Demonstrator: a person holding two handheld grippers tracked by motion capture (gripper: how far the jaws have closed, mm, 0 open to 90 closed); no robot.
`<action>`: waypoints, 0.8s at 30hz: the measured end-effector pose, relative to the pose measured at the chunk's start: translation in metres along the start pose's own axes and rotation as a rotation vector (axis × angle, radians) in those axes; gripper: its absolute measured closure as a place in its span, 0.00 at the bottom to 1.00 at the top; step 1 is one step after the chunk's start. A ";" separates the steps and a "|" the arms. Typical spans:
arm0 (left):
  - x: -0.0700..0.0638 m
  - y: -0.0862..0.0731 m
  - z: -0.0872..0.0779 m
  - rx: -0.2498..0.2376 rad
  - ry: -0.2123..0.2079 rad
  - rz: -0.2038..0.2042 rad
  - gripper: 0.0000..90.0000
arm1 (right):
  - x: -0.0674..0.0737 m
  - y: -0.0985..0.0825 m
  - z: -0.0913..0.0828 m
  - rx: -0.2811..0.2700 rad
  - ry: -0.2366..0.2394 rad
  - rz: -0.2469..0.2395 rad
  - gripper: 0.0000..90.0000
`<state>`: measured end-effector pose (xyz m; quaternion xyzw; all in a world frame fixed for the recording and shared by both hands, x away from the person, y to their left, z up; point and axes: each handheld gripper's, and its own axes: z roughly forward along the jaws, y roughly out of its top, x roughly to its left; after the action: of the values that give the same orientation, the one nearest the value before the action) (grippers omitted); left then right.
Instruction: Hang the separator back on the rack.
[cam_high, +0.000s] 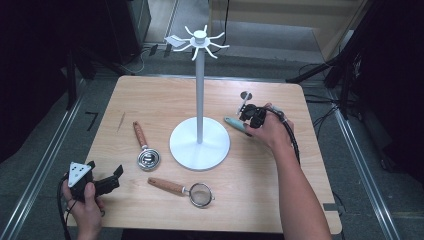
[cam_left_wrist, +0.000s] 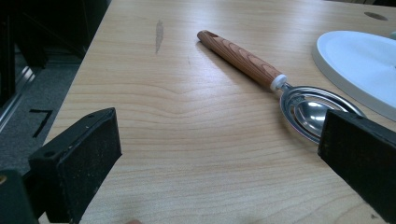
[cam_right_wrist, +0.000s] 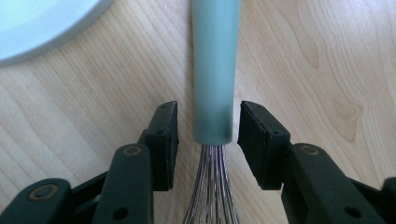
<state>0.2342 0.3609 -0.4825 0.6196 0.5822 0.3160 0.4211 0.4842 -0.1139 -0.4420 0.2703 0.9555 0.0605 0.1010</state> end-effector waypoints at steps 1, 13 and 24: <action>0.000 0.000 0.000 0.000 0.000 0.000 0.00 | 0.000 0.002 0.001 -0.003 0.002 0.001 0.66; 0.001 0.000 0.000 0.002 -0.001 -0.001 0.00 | -0.007 0.008 0.017 0.032 0.070 0.036 0.74; 0.001 0.000 0.000 0.001 -0.001 -0.004 0.00 | -0.006 0.017 0.022 0.120 0.087 0.016 0.78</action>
<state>0.2342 0.3618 -0.4825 0.6190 0.5832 0.3146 0.4217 0.5024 -0.1010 -0.4596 0.2808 0.9587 0.0155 0.0427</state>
